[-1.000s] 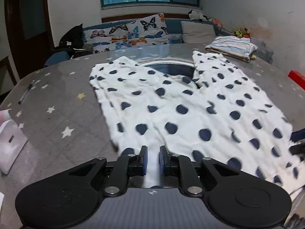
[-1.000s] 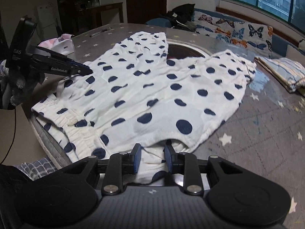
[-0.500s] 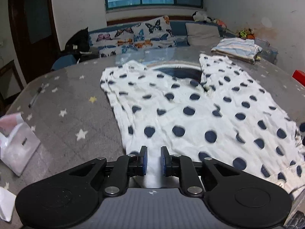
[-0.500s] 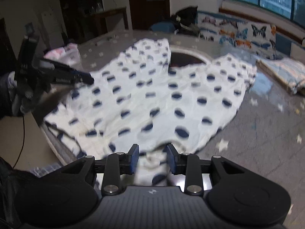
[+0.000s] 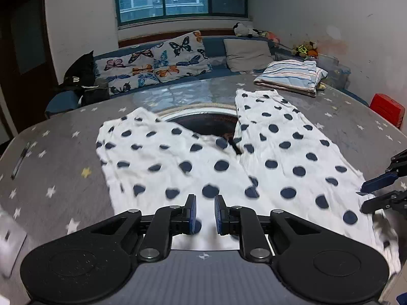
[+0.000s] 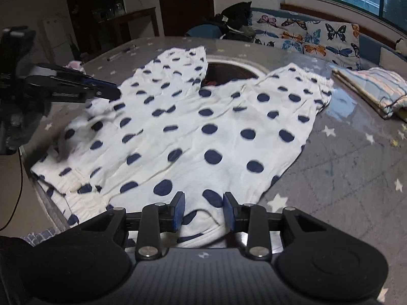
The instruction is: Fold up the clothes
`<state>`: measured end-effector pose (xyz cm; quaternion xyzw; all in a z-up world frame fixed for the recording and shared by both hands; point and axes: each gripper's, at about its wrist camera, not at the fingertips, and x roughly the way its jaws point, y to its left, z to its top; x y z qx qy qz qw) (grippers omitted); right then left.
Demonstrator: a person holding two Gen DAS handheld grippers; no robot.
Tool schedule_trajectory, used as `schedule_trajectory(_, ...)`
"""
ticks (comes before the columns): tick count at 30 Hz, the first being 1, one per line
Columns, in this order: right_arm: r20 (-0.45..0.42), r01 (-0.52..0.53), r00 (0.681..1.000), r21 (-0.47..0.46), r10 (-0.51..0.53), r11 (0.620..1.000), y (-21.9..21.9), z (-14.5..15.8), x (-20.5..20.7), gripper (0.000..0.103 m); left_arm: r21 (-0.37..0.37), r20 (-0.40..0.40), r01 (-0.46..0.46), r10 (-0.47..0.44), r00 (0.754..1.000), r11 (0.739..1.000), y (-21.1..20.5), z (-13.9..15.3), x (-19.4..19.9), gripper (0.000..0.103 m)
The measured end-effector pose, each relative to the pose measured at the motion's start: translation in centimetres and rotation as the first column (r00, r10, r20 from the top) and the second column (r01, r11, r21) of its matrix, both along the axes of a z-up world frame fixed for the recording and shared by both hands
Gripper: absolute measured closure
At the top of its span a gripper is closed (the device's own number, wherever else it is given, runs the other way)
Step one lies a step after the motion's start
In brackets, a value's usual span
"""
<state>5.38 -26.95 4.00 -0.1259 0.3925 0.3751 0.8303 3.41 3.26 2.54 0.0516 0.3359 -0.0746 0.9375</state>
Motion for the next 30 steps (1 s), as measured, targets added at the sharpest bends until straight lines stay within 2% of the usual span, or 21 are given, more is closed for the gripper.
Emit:
schedule_trajectory(7, 0.058, 0.059, 0.997, 0.027, -0.060, 0.998, 0.2, 1.0, 4.2, 0.069, -0.025, -0.011, 0.057, -0.058, 0.998, 0.998, -2.5, 0.3, 4.0, 0.086)
schedule_trajectory(11, 0.062, 0.102, 0.993, 0.049, -0.104, 0.994, 0.4, 0.4, 7.2, 0.069, -0.062, -0.032, 0.083, -0.085, 0.996, 0.995, -4.1, -0.4, 6.8, 0.086)
schedule_trajectory(16, 0.045, 0.141, 0.989, 0.049, -0.143, 0.989, 0.6, -1.1, 9.9, 0.069, -0.065, -0.064, 0.089, -0.093, 0.994, 0.994, -5.2, -2.0, 9.3, 0.087)
schedule_trajectory(24, 0.075, 0.132, 0.989, -0.021, -0.130, 0.991, -0.1, -2.2, 9.0, 0.069, -0.087, -0.097, 0.029, -0.038, 0.995, 0.996, -3.5, -3.8, 10.3, 0.084)
schedule_trajectory(30, 0.083, 0.161, 0.984, -0.042, -0.157, 0.986, -1.1, -2.1, 7.9, 0.068, -0.102, -0.081, 0.029, -0.038, 0.996, 0.994, -3.0, -3.8, 10.1, 0.083)
